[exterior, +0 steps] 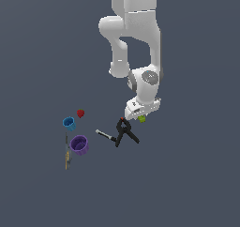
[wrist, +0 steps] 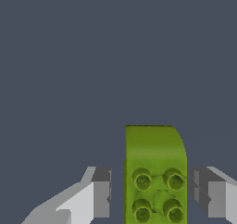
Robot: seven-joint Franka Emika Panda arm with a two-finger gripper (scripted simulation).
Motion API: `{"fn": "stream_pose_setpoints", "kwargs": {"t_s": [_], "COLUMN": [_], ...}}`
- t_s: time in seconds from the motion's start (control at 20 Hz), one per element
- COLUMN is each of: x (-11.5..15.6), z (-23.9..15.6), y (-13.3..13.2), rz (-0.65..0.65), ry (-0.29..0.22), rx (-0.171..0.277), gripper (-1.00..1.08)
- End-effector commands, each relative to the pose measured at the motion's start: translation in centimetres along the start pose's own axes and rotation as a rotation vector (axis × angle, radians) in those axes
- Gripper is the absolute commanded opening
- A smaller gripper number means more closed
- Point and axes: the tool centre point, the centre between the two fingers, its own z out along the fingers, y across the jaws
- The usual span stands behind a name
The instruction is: Pick up a designated object from a clutter of objects.
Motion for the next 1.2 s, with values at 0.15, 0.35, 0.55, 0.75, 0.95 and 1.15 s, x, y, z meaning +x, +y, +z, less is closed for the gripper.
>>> {"fn": "stream_pose_setpoints", "kwargs": {"t_s": [0.15,0.35,0.55,0.75,0.95,1.15], "x": [0.0,0.0,0.0,0.3,0.9,1.8], "z": [0.1,0.1,-0.1,-0.8,-2.2,-4.4], "y": [0.0,0.0,0.0,-0.1,-0.3,-0.6], "rz": [0.000,0.000,0.000,0.000,0.000,0.000], "ry": [0.001,0.001,0.001,0.001,0.001,0.001], "rx": [0.000,0.000,0.000,0.000,-0.001,-0.001], "gripper": [-1.00,-1.00,-1.00,-1.00,-1.00,-1.00]}}
